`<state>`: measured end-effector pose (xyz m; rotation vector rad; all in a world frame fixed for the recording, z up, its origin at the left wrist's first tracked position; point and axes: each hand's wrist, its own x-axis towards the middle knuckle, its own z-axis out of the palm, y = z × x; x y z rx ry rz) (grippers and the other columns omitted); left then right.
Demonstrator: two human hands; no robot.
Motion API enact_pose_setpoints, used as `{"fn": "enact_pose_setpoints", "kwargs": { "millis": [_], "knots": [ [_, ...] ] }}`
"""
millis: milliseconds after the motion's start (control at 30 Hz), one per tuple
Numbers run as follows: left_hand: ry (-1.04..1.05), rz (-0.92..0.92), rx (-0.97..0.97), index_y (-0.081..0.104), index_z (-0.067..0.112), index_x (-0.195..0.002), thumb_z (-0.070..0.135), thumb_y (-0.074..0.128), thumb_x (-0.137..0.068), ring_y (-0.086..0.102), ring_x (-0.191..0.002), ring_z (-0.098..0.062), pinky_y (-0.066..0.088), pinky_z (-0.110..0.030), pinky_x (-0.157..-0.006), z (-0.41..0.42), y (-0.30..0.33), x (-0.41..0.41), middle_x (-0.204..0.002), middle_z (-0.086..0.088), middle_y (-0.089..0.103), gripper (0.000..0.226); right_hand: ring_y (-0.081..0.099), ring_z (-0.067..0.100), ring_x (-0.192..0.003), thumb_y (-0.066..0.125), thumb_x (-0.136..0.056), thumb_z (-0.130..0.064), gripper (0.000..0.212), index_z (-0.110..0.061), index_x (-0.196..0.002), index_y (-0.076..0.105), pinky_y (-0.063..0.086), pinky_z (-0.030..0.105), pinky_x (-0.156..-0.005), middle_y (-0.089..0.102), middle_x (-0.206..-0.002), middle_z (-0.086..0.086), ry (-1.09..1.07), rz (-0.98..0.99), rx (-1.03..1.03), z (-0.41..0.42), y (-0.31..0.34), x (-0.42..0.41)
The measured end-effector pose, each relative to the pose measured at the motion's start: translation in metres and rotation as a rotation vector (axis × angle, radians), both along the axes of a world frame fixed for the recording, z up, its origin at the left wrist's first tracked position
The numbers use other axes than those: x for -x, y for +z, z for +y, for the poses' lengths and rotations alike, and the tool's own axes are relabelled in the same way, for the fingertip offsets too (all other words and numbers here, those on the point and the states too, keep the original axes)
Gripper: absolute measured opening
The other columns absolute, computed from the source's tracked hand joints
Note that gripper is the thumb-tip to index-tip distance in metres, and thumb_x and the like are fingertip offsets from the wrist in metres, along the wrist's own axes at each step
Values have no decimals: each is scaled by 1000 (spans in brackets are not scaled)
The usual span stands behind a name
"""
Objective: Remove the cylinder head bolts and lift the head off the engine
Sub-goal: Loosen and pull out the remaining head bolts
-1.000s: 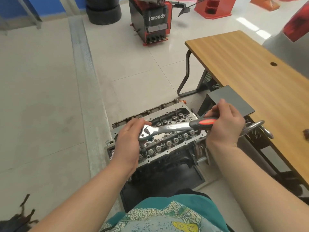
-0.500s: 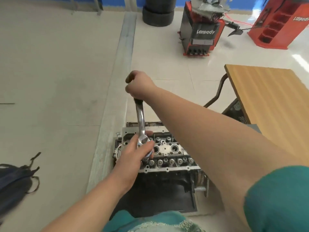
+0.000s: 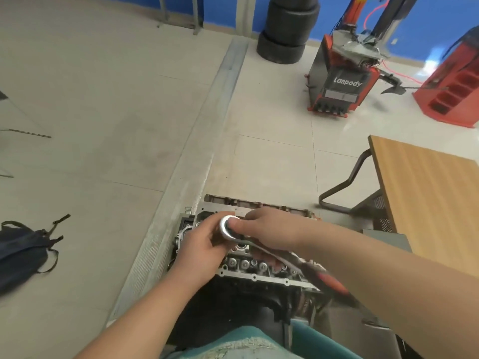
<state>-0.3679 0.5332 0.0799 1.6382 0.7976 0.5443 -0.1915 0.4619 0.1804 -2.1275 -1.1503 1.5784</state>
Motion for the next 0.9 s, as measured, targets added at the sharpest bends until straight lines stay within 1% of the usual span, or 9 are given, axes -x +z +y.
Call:
{"fn": "enact_pose_setpoints", "kwargs": {
  "millis": [100,267,400,467,567,633,733,833,900],
  "knots": [
    [10,42,-82,63,71,-116,8,75,-91,73,-97,4,58,-16,-73,-2,1,-4,-106,30,75,69,51,20,-44,57,-99,-64,53,-14,-115,62,48,32,-48,62,-72,11,-189,264,23,-4,-11,11],
    [1,18,-87,70,67,-106,21,80,-86,73,-96,5,57,-13,-75,-2,0,0,-100,26,78,51,38,19,-42,66,-91,-57,45,-13,-102,64,33,30,-46,54,-66,6,-267,345,28,-8,-7,13],
    [35,59,-46,74,57,-104,18,87,-88,74,-94,2,61,-32,-83,-2,-6,1,-99,22,79,43,33,18,-41,63,-97,-53,38,-16,-90,64,32,26,-40,49,-62,3,-284,548,-57,-3,22,-4],
    [19,66,-50,73,56,-107,22,84,-90,74,-98,3,62,-37,-88,-1,-9,1,-102,22,79,40,36,18,-41,65,-97,-53,39,-15,-92,61,35,25,-39,52,-62,3,-357,561,-173,-2,33,-23],
    [-65,67,-1,66,62,-121,53,74,-93,70,-110,-3,58,-41,-101,-7,-11,4,-112,17,76,31,46,21,-46,72,-95,-41,33,-11,-103,64,42,29,-44,60,-67,8,-524,326,-322,-17,22,-63],
    [-107,72,20,56,64,-135,69,60,-91,64,-123,-2,50,-39,-109,-13,-15,10,-121,14,73,44,57,25,-54,73,-93,-17,23,-13,-114,64,52,39,-53,66,-75,12,-602,63,-312,-38,-7,-92],
    [-101,6,-10,44,60,-147,74,49,-95,60,-129,0,45,-24,-102,-25,-18,12,-130,11,71,54,71,27,-75,62,-93,-2,40,-19,-129,56,65,47,-72,71,-97,12,-577,-314,-184,-85,-69,-146],
    [-22,-24,-42,54,50,-144,64,45,-103,62,-126,0,48,-6,-93,-36,-17,7,-131,9,72,44,63,17,-78,63,-89,2,59,-22,-142,53,56,32,-61,64,-96,-2,-492,-588,-73,-133,-126,-196],
    [15,-17,-36,62,46,-134,52,45,-105,65,-123,-1,48,-6,-92,-40,-17,3,-127,9,74,34,58,13,-72,67,-87,1,63,-24,-143,55,51,29,-56,62,-91,-3,-438,-721,-11,-159,-156,-222]
  ]
}}
